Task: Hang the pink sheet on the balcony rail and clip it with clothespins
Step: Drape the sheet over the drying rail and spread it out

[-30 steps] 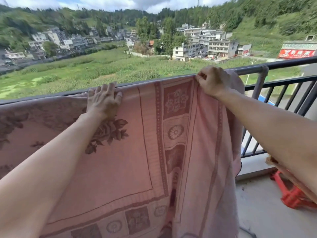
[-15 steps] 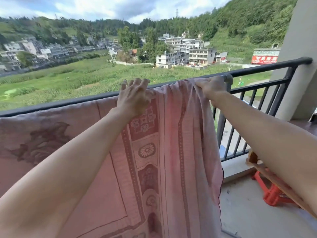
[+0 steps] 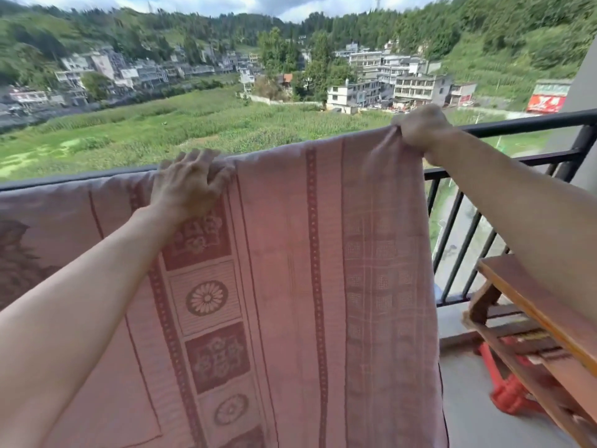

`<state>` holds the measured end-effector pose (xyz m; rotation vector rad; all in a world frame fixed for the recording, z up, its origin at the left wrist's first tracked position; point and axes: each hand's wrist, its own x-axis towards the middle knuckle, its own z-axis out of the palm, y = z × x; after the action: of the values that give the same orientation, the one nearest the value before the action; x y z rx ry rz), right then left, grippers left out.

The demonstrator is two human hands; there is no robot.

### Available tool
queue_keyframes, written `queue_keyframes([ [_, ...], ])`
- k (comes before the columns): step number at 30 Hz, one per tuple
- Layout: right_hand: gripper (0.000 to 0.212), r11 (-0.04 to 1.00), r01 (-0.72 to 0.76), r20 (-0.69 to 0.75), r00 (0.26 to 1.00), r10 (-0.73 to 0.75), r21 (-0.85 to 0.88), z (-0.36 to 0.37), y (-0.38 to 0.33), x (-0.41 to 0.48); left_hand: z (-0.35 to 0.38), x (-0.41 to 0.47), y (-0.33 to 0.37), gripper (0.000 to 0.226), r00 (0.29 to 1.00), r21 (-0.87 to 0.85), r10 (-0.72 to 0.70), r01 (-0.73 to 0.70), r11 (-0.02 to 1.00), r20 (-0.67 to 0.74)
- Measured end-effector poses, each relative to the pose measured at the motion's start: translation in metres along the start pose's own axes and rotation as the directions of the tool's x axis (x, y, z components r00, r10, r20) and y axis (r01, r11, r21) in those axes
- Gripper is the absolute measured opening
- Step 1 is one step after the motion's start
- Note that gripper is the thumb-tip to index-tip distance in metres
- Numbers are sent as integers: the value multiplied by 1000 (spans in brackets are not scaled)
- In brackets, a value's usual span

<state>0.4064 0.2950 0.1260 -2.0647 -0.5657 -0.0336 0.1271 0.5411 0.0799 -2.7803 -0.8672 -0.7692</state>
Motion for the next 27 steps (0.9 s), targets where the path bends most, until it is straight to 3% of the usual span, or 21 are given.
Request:
queue_keyframes([
  [3,22,991,35,108,993,-49,127,-17,1,-1,-6,5,36,49,1000,-157,15,-15,987,4],
  [6,26,974,222,-54,973,-224,-36,-29,22,3,0,10,66,44,997,-122,81,-78,989,17],
  [8,29,963,265,8,964,-265,-41,-30,39,-4,10,9,72,40,996,-77,82,-84,993,-24],
  [12,55,999,34,234,971,-38,18,-22,71,-23,16,7,71,31,977,-172,52,-89,981,-206],
  [14,48,995,-95,394,916,77,27,-20,81,-29,14,11,71,25,972,-245,27,-85,966,-232],
  [17,26,987,-104,590,807,11,124,-24,76,-39,11,16,70,23,969,-262,-37,-28,965,-243],
  [19,19,994,-17,519,854,-42,109,-33,69,-38,9,14,71,24,970,-235,-65,8,972,-236],
  [21,12,995,81,318,943,-96,58,-44,68,-26,6,11,78,19,969,-221,-63,10,975,-238],
  [23,14,986,164,175,971,-162,5,-53,71,-10,3,6,96,14,962,-226,-34,-29,974,-269],
  [27,28,977,211,237,951,-200,-20,-50,67,8,4,-8,153,10,955,-243,81,-154,958,-287],
])
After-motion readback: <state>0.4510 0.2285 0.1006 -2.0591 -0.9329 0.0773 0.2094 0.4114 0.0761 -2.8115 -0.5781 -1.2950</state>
